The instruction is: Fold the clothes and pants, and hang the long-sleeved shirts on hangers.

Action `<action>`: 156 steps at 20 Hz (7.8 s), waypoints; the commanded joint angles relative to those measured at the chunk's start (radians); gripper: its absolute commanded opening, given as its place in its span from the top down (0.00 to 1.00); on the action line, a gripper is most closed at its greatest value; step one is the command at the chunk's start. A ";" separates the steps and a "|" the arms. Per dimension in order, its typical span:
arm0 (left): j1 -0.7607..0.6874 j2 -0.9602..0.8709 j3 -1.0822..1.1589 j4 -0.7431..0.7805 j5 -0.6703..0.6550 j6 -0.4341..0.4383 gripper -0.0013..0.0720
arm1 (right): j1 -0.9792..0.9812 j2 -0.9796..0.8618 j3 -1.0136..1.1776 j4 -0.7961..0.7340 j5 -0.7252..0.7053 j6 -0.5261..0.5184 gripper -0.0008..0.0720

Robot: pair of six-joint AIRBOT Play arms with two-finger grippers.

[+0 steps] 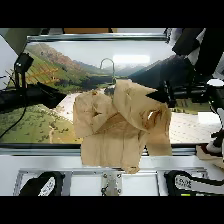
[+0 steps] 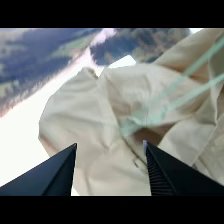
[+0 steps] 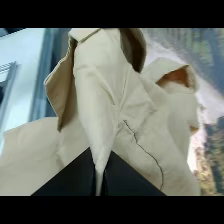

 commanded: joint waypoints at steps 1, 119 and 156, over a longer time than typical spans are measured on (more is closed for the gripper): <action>-0.158 0.044 -0.044 0.284 0.055 -0.318 0.39 | 0.000 0.077 0.001 0.042 -0.148 0.109 0.98; -0.684 -0.003 0.263 0.653 0.203 -1.075 0.96 | -0.814 0.397 0.732 -1.280 -1.009 1.537 0.99; -0.684 -0.003 0.263 0.653 0.192 -1.075 0.96 | -0.952 0.297 0.732 -1.322 -0.796 1.610 0.88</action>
